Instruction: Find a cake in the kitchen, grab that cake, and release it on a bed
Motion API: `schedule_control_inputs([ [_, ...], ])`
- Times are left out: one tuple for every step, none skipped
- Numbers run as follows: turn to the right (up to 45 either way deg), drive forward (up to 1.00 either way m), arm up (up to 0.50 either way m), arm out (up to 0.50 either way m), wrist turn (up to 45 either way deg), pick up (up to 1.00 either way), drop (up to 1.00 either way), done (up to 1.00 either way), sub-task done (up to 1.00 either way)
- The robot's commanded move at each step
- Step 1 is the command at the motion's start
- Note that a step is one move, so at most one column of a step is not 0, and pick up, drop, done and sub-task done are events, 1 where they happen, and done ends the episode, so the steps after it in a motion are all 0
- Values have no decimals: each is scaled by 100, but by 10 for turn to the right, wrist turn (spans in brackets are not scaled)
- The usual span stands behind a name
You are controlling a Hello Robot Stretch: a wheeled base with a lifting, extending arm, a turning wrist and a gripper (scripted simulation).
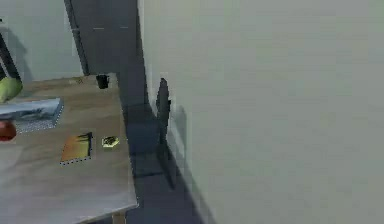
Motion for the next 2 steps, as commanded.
schedule_control_inputs([
  [-450,0,0,0,0,0,0,0,0],
  [-450,0,0,0,0,0,0,0,0],
])
